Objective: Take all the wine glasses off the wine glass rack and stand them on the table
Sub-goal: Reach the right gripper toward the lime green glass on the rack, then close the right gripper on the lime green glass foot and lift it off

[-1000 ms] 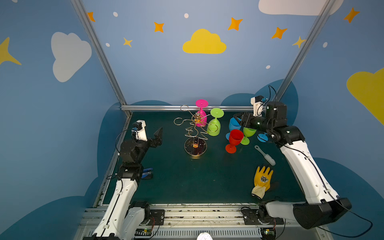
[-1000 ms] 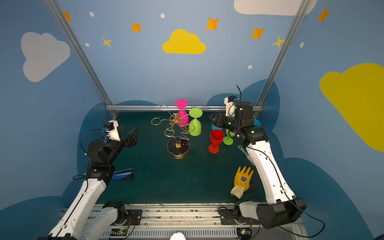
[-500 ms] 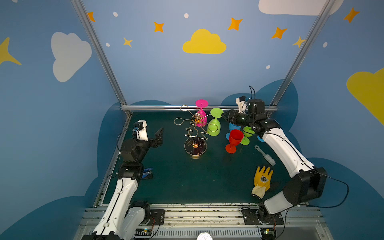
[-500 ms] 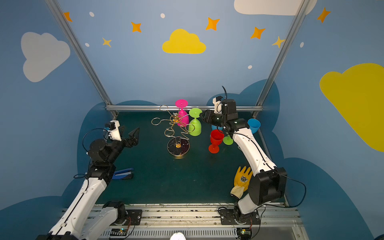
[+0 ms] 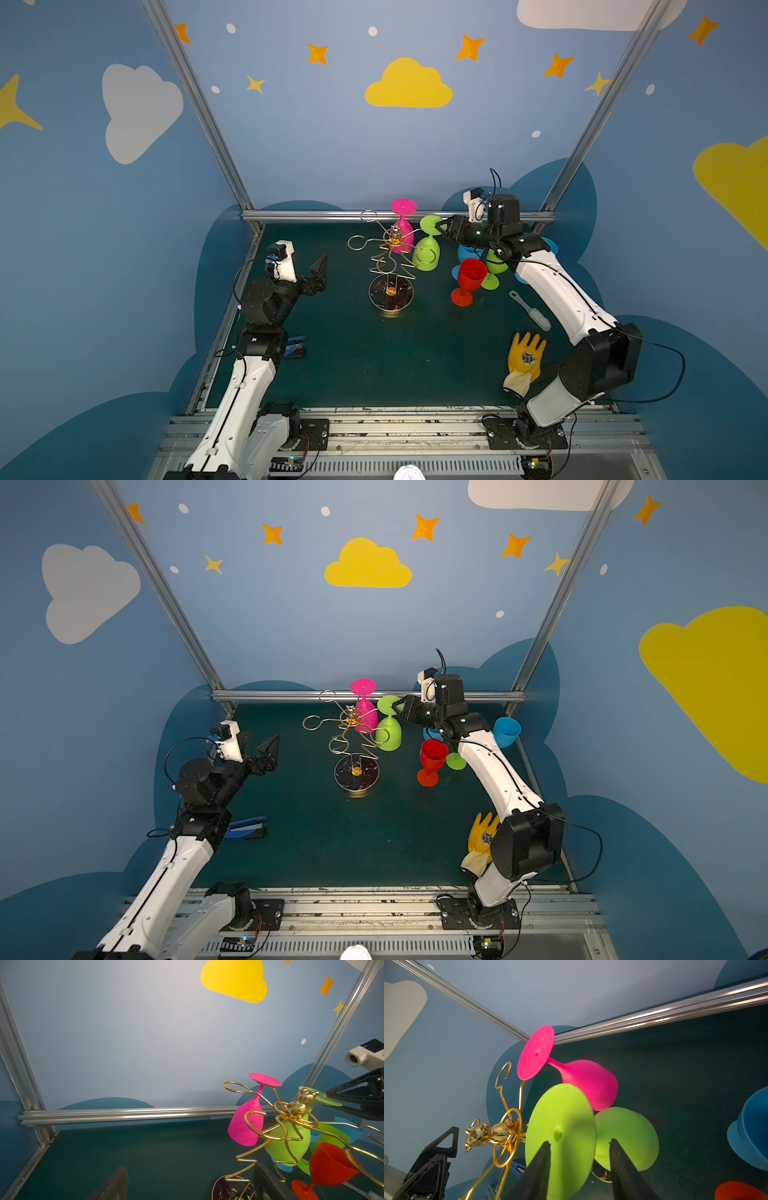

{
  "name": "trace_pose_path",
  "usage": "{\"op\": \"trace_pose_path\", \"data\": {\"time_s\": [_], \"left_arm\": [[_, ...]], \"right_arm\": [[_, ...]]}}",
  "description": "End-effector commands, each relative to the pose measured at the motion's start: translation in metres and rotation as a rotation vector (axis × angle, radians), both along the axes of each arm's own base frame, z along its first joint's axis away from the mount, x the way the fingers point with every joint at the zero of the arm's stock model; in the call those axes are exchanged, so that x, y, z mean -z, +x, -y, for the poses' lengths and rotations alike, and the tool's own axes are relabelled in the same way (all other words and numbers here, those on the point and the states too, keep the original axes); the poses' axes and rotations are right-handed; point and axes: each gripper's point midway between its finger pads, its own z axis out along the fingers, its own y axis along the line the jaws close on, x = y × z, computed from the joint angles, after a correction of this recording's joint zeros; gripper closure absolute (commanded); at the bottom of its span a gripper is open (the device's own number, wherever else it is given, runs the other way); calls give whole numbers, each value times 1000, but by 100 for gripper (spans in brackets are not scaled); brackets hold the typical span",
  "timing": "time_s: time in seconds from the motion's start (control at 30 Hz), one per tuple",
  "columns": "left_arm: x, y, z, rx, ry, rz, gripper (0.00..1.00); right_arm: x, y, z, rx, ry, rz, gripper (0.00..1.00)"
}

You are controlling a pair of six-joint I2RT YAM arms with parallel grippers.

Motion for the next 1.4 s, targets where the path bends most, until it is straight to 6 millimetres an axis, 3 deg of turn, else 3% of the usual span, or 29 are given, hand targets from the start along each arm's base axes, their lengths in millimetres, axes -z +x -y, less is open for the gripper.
{"op": "trace_pose_path", "data": {"time_s": [0.0,0.2,0.47,0.67,1.1,1.37], "left_arm": [[-15,-4,0,-2,5,35,8],[-14,-5,0,-4,5,34,8],[-15,-5,1,-5,5,35,8],[-17,-7,1,-6,7,44,8],[-19,-8,2,-1,6,49,7],[-20,-10,3,0,8,53,7]], "right_arm": [[-14,3,2,12,21,32,57],[-13,2,4,20,25,28,67],[-17,2,9,30,49,31,90],[-25,0,10,24,92,34,100],[-50,-10,-4,-47,240,43,100],[-54,-15,-14,-87,277,28,100]]}}
